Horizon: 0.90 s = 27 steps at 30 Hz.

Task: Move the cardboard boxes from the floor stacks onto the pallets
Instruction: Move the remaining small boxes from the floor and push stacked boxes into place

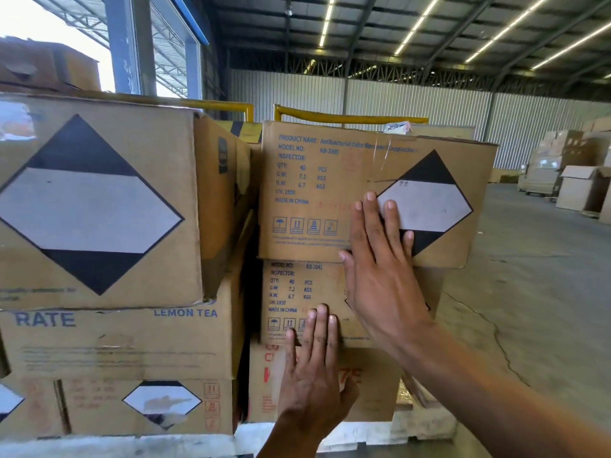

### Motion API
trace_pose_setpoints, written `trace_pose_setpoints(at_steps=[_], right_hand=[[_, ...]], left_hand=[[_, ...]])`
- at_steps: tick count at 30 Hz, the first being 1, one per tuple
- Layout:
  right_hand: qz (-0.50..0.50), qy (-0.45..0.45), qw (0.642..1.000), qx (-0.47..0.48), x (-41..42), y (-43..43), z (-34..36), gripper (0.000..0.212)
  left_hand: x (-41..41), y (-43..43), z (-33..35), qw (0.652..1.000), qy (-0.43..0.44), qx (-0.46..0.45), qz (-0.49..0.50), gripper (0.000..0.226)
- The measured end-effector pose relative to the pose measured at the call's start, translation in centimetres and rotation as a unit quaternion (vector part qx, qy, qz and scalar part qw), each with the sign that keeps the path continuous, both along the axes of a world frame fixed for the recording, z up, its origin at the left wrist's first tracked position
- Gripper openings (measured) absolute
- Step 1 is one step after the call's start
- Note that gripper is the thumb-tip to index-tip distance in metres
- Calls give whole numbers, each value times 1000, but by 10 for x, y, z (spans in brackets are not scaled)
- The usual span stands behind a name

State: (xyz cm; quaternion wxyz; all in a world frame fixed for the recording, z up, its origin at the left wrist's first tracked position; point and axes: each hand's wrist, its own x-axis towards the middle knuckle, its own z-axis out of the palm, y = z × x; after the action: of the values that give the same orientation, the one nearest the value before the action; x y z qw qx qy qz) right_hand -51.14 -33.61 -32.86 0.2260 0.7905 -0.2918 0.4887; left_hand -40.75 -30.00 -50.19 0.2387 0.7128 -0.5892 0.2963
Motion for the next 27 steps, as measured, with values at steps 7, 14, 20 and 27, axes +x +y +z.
trace_pose_setpoints(at_steps=[7, 14, 20, 27], right_hand=[[0, 14, 1000, -6, 23, -17, 1, 60], [9, 60, 997, 46, 44, -37, 11, 64], [11, 89, 992, 87, 51, -46, 16, 62], [7, 85, 993, 85, 55, -51, 15, 61]], left_hand=[[22, -11, -2, 1000, -8, -12, 4, 98], [26, -20, -7, 999, -16, -26, 9, 106], [28, -26, -7, 999, -13, -28, 10, 104], [32, -31, -7, 1000, -3, -3, 5, 106]])
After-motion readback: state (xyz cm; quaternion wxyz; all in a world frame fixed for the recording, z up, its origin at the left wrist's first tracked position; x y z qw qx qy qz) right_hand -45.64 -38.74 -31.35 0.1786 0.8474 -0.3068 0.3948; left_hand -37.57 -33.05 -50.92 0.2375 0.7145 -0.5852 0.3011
